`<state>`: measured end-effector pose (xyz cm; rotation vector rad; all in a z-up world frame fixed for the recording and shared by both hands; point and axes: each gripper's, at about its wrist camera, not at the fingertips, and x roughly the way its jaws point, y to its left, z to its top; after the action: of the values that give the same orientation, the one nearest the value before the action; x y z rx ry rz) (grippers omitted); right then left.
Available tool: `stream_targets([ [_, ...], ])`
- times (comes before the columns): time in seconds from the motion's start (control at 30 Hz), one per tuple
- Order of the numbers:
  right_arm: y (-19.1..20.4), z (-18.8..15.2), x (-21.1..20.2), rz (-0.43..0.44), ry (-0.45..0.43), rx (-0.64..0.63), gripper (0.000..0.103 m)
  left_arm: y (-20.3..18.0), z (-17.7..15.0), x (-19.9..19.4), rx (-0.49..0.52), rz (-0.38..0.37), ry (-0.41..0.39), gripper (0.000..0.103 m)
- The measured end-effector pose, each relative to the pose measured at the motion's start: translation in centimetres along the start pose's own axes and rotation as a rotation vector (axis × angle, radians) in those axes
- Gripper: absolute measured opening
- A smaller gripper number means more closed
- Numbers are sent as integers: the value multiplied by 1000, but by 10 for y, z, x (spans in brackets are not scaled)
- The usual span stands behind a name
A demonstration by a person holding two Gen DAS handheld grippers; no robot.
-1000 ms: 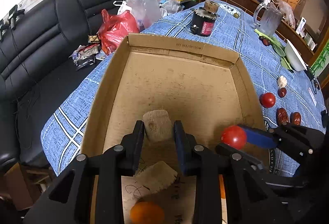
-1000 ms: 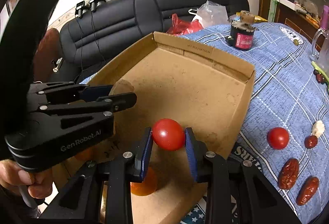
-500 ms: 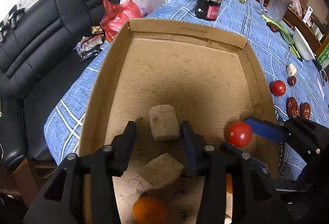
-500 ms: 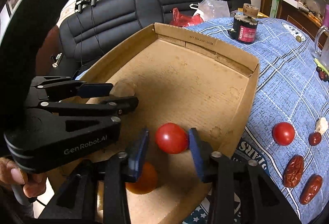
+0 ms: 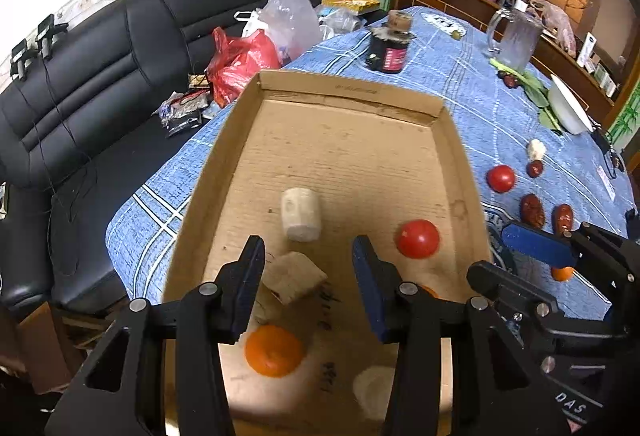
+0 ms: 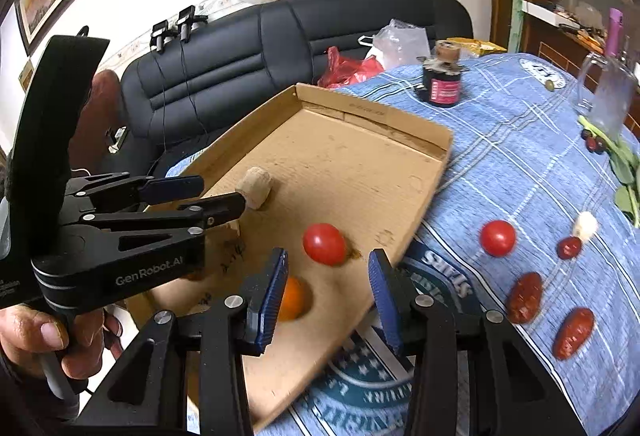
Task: Organize fruits
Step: 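Open left tool to drop the cylinder while right tool releases the tomato in tray, then withdraw both open tools from the tray toward the red dates on the cloth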
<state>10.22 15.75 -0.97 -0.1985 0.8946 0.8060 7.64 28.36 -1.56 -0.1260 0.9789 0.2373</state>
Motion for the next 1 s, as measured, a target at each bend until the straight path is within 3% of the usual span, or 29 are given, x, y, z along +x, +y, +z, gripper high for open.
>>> stream_targets([
  [1.0, -92, -70, -85, -142, -49, 176, 43, -89, -17, -38, 120, -124, -31, 44],
])
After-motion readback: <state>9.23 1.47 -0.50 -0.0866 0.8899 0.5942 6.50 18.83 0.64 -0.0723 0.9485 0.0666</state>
